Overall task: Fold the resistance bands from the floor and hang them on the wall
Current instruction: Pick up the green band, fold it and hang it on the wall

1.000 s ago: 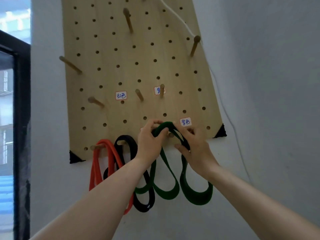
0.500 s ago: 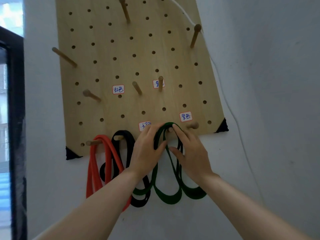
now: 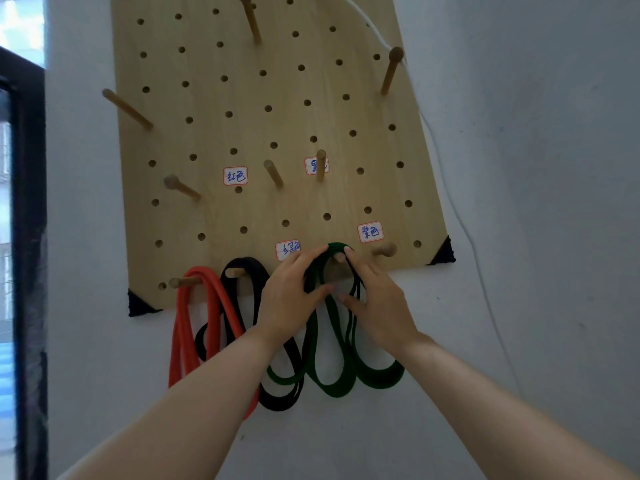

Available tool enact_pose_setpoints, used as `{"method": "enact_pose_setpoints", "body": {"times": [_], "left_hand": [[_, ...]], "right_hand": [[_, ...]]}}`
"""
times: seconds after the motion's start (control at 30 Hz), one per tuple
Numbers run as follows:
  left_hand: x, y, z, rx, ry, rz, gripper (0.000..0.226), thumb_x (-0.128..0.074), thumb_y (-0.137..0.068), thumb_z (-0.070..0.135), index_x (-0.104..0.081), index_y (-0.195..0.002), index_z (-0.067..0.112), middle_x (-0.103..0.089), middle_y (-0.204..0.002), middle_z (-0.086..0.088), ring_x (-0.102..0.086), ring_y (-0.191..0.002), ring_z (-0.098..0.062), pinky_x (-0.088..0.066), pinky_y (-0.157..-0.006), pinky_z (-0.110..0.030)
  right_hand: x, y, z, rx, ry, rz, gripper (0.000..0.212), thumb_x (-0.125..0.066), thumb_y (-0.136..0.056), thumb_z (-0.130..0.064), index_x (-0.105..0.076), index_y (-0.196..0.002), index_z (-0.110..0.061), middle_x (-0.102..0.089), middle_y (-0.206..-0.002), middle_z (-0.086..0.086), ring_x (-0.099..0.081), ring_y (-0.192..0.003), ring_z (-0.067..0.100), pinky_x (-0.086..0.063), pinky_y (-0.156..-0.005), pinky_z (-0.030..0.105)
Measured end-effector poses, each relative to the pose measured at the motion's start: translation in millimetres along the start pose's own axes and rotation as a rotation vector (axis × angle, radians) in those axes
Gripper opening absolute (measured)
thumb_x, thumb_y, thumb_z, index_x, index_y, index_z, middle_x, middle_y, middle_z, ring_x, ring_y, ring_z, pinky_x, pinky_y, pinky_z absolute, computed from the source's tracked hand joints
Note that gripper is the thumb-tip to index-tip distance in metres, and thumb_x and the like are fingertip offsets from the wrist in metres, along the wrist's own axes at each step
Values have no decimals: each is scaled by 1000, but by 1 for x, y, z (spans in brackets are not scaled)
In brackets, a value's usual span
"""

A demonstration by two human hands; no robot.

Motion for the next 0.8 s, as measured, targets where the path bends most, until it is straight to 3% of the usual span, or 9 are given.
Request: {"method": "enact_pose_setpoints", "body": {"times": [0.2,0.4,0.6,0.7,0.8], "left_hand": [[-10,-8,-18,120,-72,-61,68,-77,-86,32,-44,-146,41,-60,-128,5,-56,-120,-16,-53,-91,-44],[-5,11,-4,46,-170,-102,71,-72,-90,39,-40,-153,28,-55,-139,2,-53,-126,-16,-52,-93,-33],[30,70,19,14,-196,-99,57,-70,-90,43,-55,-142,25,-57,-141,7,-55,-125,-14,-53,-95,-33],[46,119,32,-11,-169,-146,45,-69,-88,46,-64,-129,26,-63,-130,9,-60,-115,-11,-53,-91,-32],[53,187,33,5,-131,-249,37,-65,-88,50,-69,-117,27,-67,-114,13,-63,-103,-7,-53,-85,-33]], "right_hand": [[-6,-10,13,-77,27,-60,81,-73,-89,-23,-27,-155,-37,-42,-152,-9,-45,-134,22,-48,-105,50],[4,14,4,-107,208,-83,80,-68,-91,-39,-23,-157,-32,-37,-157,-2,-44,-128,27,-47,-102,45],[20,60,-32,-32,294,-129,66,-66,-93,-37,-37,-152,-27,-30,-161,1,-31,-143,25,-37,-114,44],[23,97,-61,85,238,-108,50,-69,-88,-33,-59,-135,-19,-45,-153,6,-42,-137,30,-42,-109,44],[13,141,-81,151,155,-174,31,-70,-88,-29,-69,-115,-14,-60,-135,6,-54,-122,26,-51,-98,41]]}}
Point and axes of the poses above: each hand's wrist, its own y-axis away from the middle knuckle, its own x-axis out of the back of the hand, z = x × y, the point moved 8 cm from there along -y, towards the middle knuckle
